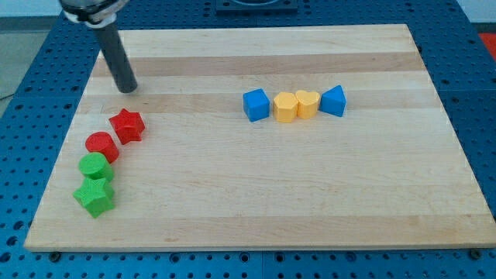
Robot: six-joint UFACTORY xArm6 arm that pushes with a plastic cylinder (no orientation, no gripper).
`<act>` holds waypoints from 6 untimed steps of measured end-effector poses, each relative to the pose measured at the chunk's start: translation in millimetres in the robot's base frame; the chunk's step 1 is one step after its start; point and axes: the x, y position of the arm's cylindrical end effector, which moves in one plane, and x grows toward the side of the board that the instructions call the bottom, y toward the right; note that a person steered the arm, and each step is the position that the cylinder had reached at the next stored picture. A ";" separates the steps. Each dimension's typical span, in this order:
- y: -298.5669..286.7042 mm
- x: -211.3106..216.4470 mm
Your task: Push red star closer to the green star
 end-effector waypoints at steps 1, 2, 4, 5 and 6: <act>2.4 22.5; 28.2 41.9; 77.9 64.3; 37.6 45.0; -6.2 41.7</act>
